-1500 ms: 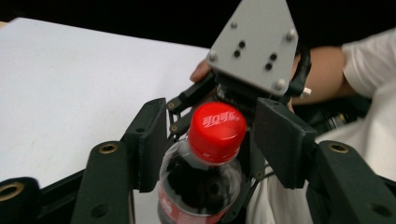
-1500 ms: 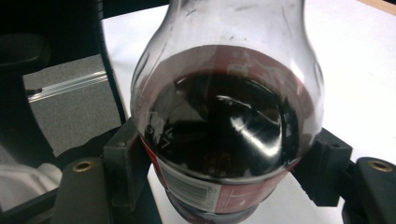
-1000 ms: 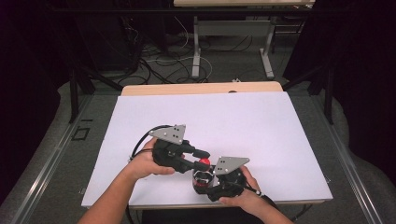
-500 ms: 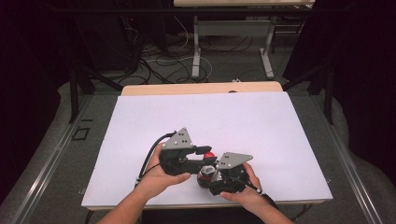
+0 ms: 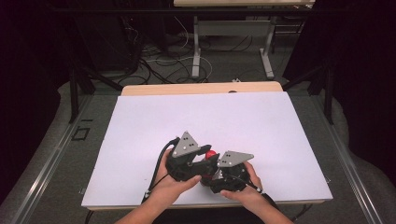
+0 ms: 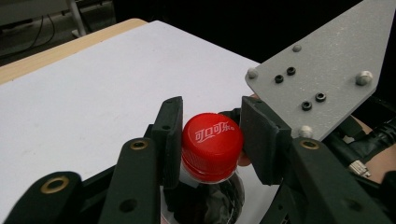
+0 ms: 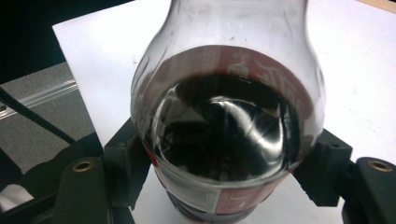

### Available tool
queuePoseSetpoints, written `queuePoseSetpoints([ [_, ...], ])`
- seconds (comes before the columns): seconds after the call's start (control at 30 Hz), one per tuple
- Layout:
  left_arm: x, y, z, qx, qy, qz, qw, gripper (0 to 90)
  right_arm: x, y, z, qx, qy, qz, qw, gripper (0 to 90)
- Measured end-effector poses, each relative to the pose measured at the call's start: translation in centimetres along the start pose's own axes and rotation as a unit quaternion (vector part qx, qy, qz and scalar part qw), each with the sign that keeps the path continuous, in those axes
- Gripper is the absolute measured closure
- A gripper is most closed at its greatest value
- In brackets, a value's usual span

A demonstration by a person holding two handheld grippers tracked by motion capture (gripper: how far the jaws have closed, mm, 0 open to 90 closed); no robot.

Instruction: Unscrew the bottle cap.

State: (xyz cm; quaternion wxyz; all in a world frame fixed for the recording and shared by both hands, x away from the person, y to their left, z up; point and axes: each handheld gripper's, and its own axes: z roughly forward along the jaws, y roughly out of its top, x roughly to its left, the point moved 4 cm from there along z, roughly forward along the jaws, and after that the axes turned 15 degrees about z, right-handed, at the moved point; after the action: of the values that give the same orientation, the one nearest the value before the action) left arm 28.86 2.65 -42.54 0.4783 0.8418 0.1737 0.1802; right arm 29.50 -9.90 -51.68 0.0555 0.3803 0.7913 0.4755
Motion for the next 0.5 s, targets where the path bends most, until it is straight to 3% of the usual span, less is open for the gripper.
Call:
queuePoseSetpoints([
  [0.13,0.6,0.3,-0.9,-0.022,-0.026,0.01,0.9994,47.1,0.0,0.0,-0.1,0.005,0.01,-0.005,0.9999,28.9],
  [0.23,1.2,0.6,-1.5,-0.036,-0.07,0.02,0.9967,43.2,0.2,0.0,-0.1,0.004,0.018,-0.009,0.9998,28.9],
  [0.33,1.9,0.7,-1.9,-0.042,-0.126,0.052,0.9898,42.5,0.8,0.0,-0.1,0.001,0.03,-0.019,0.9994,28.9],
  [0.4,2.4,0.6,-2.1,-0.045,-0.144,0.063,0.9866,42.7,1.1,0.0,-0.1,0.01,0.039,-0.028,0.9988,28.9],
  [0.5,3.0,0.2,-2.1,-0.046,-0.199,0.082,0.9756,42.9,1.3,0.0,-0.1,0.002,0.039,-0.034,0.9986,28.9],
])
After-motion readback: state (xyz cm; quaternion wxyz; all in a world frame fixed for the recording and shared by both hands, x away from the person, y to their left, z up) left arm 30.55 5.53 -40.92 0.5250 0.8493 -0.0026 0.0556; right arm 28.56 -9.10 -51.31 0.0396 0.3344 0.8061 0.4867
